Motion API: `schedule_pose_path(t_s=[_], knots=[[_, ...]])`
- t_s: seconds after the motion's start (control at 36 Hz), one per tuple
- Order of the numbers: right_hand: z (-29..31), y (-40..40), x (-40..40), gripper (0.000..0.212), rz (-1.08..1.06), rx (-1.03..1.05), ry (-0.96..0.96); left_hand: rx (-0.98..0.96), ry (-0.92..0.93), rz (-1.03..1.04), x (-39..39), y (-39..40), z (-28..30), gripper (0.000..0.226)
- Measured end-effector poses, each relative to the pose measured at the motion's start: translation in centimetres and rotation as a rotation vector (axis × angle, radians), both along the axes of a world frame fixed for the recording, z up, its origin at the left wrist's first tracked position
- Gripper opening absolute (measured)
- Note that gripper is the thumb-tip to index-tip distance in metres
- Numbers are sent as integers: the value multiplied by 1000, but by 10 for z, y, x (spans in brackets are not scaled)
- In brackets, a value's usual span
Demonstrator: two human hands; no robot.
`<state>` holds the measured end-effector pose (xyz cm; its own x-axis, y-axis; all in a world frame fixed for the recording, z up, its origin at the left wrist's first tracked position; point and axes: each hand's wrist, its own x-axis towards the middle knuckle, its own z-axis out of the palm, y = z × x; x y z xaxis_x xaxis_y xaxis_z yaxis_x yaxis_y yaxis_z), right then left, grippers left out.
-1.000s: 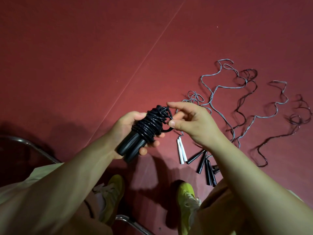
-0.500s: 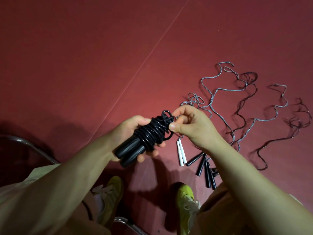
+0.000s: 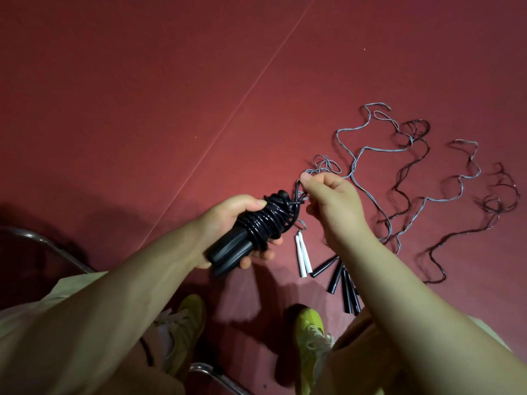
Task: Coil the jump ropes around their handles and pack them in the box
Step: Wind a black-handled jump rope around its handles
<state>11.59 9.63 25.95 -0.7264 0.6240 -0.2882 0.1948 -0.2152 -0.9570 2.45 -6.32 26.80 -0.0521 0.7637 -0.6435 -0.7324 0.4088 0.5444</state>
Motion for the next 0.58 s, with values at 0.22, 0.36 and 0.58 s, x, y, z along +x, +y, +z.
schedule_pose_path(t_s=[0.22, 0.36, 0.58], knots=[[19, 7, 9, 31, -7, 66, -54, 33, 242, 145, 14, 10, 3, 32], [37, 10, 47, 32, -19, -196, -14, 101, 285, 348, 35, 29, 17, 38], [42, 5, 162, 54, -118, -487, 94, 183, 641, 292, 125, 101, 29, 22]])
